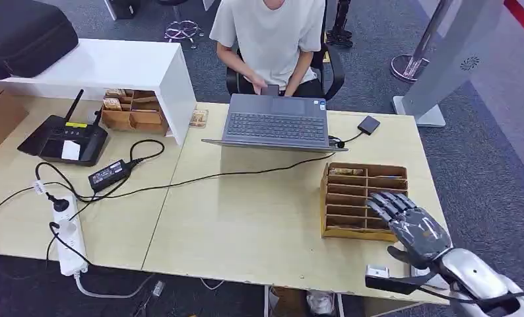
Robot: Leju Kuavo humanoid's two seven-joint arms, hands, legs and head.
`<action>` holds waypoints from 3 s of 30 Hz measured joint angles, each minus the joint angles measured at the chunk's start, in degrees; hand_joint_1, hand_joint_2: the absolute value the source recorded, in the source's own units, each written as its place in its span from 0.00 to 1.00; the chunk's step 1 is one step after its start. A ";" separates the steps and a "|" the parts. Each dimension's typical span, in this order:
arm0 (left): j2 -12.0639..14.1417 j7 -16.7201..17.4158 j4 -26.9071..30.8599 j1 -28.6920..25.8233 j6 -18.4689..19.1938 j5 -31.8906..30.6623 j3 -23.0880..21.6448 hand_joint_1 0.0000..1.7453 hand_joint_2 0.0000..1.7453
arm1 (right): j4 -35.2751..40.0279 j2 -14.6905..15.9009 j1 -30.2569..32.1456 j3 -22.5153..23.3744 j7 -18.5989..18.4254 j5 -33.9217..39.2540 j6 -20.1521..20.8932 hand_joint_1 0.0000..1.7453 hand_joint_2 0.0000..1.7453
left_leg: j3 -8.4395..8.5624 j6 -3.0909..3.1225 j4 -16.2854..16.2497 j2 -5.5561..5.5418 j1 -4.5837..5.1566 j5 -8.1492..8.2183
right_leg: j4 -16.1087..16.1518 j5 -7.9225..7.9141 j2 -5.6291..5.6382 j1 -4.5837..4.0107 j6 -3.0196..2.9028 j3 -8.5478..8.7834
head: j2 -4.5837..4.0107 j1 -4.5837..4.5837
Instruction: Pass the card to the sensor for recognition and then transmit it.
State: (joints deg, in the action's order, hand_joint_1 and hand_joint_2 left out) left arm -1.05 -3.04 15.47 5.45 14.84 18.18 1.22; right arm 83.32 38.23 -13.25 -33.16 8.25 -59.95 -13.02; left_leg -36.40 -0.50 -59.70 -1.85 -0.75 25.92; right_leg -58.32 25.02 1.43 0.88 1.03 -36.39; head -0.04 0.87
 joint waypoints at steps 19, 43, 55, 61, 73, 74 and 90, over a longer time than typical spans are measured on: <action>-0.07 0.42 0.00 -0.01 0.04 -0.09 0.00 0.00 1.00 | -9.91 -3.45 -1.06 -0.02 -0.77 -0.68 -2.87 0.00 1.00 | 0.01 0.00 0.00 -0.01 0.00 0.00 | 0.00 0.00 0.00 0.00 0.00 0.01 | 0.00 0.00; -0.02 0.70 0.00 -0.01 0.68 -1.05 0.00 0.00 1.00 | -13.25 -6.01 -0.72 3.30 0.26 -3.79 -11.02 0.00 1.00 | 0.04 0.00 0.00 -0.01 0.00 0.00 | 0.00 0.00 0.00 0.00 0.00 0.02 | 0.00 0.00; 0.04 0.61 0.00 0.04 1.03 -1.40 0.00 0.00 1.00 | -9.29 -6.95 1.76 5.35 0.39 -4.92 -13.49 0.00 1.00 | 0.06 0.00 0.00 0.01 0.01 0.00 | 0.00 0.00 0.01 0.00 0.00 0.03 | 0.00 0.00; 0.07 0.61 0.00 0.04 1.03 -1.46 0.00 0.00 1.00 | -9.14 -7.30 1.96 5.68 0.39 -4.97 -13.58 0.00 1.00 | 0.06 0.00 0.00 0.01 0.00 0.00 | 0.00 0.00 0.01 0.00 0.00 0.03 | 0.00 0.00; 0.24 0.61 0.00 0.03 1.09 -1.97 0.00 0.00 1.00 | -8.83 -7.32 2.82 6.10 0.24 -5.42 -13.34 0.00 1.00 | 0.06 0.00 0.00 0.01 0.00 0.00 | 0.00 0.00 0.01 0.00 0.00 0.03 | 0.00 0.00; 0.24 0.61 0.00 0.03 1.09 -1.97 0.00 0.00 1.00 | -8.83 -7.32 2.86 6.12 0.24 -5.45 -13.34 0.00 1.00 | 0.06 0.00 0.00 0.01 0.00 0.00 | 0.00 0.00 0.01 0.00 0.00 0.03 | 0.00 0.00; 0.35 0.59 0.00 0.00 1.16 -2.16 0.00 0.00 1.00 | -9.16 -7.32 3.43 7.08 -0.46 -5.88 -13.27 0.00 1.00 | 0.06 0.00 0.00 0.01 0.01 0.00 | 0.01 0.00 0.01 0.00 0.00 0.03 | 0.00 0.00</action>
State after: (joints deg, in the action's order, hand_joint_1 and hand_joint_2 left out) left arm -0.70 -2.45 15.47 5.45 16.00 16.02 1.22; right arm 74.16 30.91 -9.82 -26.08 7.78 -65.83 -26.29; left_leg -36.34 -0.50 -59.70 -1.84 -0.74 25.92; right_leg -58.31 25.02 1.44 0.88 1.03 -36.36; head -0.04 0.87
